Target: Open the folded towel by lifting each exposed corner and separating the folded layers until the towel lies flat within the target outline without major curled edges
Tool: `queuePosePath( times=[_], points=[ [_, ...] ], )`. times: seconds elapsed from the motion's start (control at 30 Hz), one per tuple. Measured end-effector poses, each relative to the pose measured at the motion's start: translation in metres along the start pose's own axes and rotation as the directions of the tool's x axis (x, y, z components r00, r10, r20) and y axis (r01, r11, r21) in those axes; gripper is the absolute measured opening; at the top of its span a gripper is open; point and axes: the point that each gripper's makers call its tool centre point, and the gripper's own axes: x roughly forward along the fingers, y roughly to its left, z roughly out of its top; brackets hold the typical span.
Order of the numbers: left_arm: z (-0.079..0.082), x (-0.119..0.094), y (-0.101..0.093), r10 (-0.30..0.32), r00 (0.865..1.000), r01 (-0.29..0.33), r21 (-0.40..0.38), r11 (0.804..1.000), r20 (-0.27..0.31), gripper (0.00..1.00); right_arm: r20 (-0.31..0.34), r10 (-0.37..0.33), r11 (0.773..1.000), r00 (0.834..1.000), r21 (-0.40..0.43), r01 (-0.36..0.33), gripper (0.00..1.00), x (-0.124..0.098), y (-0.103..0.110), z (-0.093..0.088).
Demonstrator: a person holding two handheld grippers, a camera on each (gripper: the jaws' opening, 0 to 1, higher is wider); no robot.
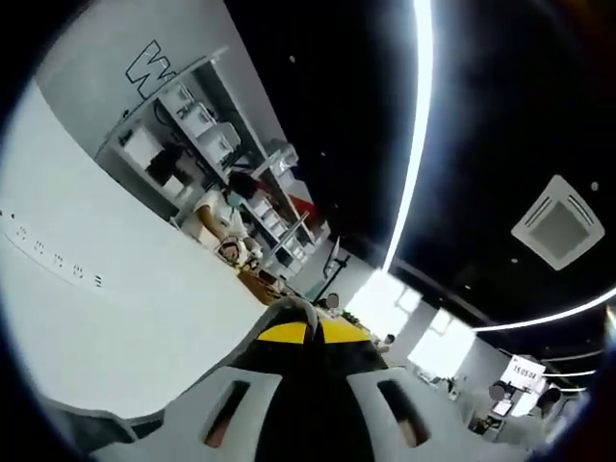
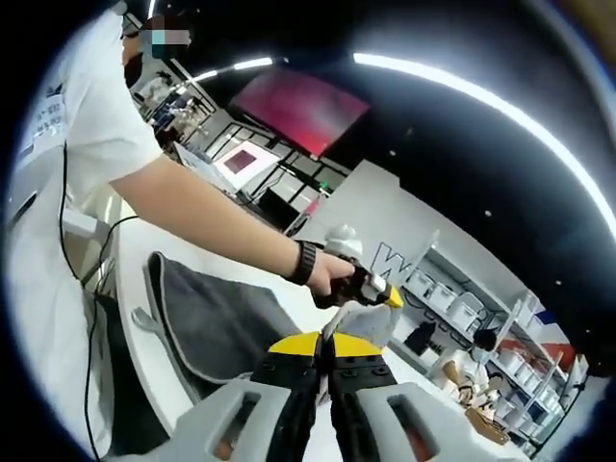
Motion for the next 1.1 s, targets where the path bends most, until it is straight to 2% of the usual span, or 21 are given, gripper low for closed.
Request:
queuePosePath(
  times=[0.33, 0.73, 0.9, 1.1],
  points=[
    [-0.009, 0.008, -0.004, -0.02, 1.0, 0.02, -0.006, 1.0, -0.004, 0.0, -0.022, 0.01, 1.0, 1.0, 0.001, -0.01, 0.0, 0.0, 0.001, -0.009],
    [-0.022, 0.01, 0.004, -0.006, 1.0, 0.006, -0.002, 1.0, 0.01, 0.0, -0.065, -0.001, 1.0, 0.998, -0.002, 0.001, 0.0, -0.004, -0.005, -0.026],
    [-0.031, 0.012, 0.009, 0.01, 1.0, -0.01, 0.036, 0.999, 0.007, 0.0, -0.089, -0.018, 1.0, 0.996, 0.008, 0.019, 0.0, -0.009, -0.012, -0.036],
    [-0.039, 0.015, 0.01, 0.005, 1.0, -0.005, 0.025, 1.0, 0.006, 0.0, -0.104, -0.018, 1.0, 0.994, 0.012, 0.019, 0.0, -0.012, -0.014, -0.043]
  ],
)
